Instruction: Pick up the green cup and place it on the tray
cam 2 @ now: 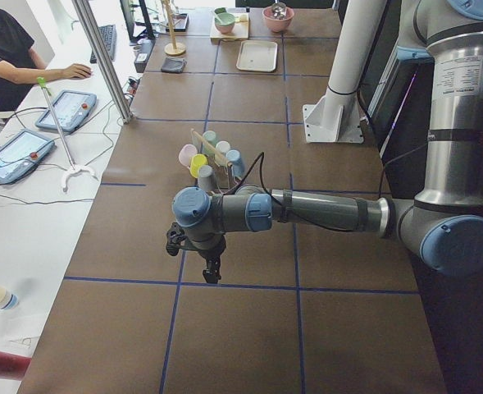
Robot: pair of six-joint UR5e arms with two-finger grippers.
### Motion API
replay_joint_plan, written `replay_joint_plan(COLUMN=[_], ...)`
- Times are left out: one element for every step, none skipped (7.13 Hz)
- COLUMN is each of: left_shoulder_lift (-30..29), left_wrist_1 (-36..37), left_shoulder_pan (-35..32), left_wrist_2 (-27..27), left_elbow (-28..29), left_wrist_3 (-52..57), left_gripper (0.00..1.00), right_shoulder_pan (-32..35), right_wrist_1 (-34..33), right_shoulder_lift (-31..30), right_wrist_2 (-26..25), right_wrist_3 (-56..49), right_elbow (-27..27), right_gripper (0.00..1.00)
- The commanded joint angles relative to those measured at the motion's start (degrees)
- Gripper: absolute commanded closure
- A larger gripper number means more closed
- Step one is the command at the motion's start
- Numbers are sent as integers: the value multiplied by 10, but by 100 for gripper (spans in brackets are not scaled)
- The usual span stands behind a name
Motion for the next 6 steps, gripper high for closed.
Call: replay_joint_plan(left_shoulder_lift=[-2,-1,-1,-1,-1,1], left_wrist_1=[-9,-12,-12,-12,-12,-13], left_shoulder_pan=[3,3,4,4,5,5], left_wrist_2=[-2,0,2,2,2,-2], left_elbow=[-1,-7,-7,-4,-7,-7], left_wrist_3=[-8,-7,-7,-8,-10,-11], left_gripper=[0,0,0,0,0,0], right_shoulder_pan=[0,0,0,0,0,-1], right_wrist_1=[0,0,0,0,2,41], right_shoulder_lift=[0,-1,-1,-2,-2,-2], right_wrist_2=[1,1,3,4,9,15], right_wrist_3=[-5,0,1,1,-1,1], right_elbow=[-2,-7,-8,-7,-3,8], right_gripper=[0,0,0,0,0,0])
